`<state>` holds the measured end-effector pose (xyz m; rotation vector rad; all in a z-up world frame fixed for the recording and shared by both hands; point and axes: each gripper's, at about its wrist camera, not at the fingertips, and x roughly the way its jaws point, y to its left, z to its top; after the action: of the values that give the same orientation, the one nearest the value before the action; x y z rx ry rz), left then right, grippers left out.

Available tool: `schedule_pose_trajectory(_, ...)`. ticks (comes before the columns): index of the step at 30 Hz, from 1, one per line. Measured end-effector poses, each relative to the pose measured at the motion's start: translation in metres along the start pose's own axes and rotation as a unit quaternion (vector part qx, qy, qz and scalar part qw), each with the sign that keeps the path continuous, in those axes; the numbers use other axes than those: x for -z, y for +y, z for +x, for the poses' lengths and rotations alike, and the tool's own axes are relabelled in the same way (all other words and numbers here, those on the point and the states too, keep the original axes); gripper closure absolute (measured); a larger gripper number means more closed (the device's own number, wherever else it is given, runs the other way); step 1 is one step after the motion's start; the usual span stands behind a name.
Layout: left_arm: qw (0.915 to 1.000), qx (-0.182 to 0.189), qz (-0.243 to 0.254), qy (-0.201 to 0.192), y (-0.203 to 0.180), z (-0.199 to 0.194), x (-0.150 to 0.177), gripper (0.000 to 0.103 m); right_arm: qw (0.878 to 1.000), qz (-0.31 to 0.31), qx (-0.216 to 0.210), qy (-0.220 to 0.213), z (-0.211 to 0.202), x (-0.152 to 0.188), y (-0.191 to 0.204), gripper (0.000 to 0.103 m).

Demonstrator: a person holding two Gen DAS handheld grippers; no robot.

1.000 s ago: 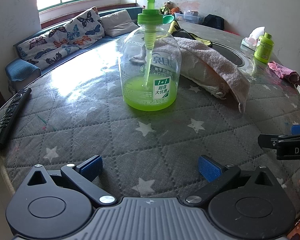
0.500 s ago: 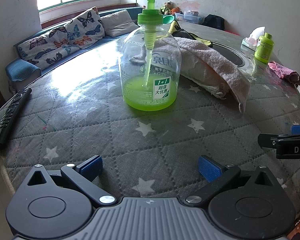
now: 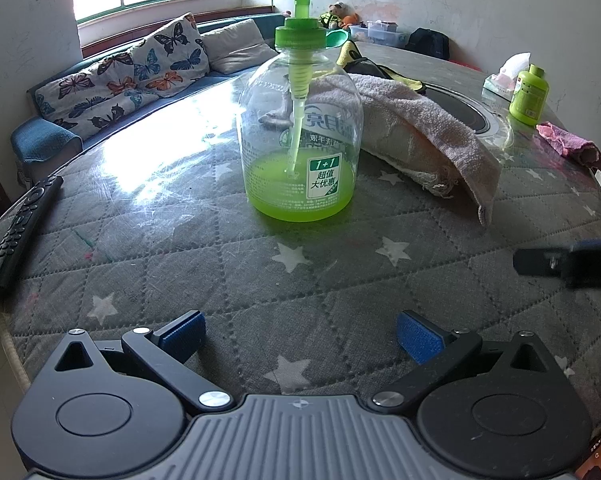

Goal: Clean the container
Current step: 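Lower the right tool onto the pink towel and close its fingers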

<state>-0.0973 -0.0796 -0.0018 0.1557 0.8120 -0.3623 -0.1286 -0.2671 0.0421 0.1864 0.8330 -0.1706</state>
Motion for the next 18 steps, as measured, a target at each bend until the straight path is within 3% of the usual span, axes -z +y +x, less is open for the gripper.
schedule_pose_trajectory(11,1.0000,0.000,0.000,-0.003,-0.001,-0.001,0.001,0.000,0.998,-0.037,-0.015,-0.055,-0.015,-0.052,0.015,0.005)
schedule_pose_trajectory(18,1.0000,0.000,0.001,-0.004,-0.001,0.000,0.002,0.000,0.995,-0.058,-0.033,-0.069,-0.001,-0.093,0.031,0.011)
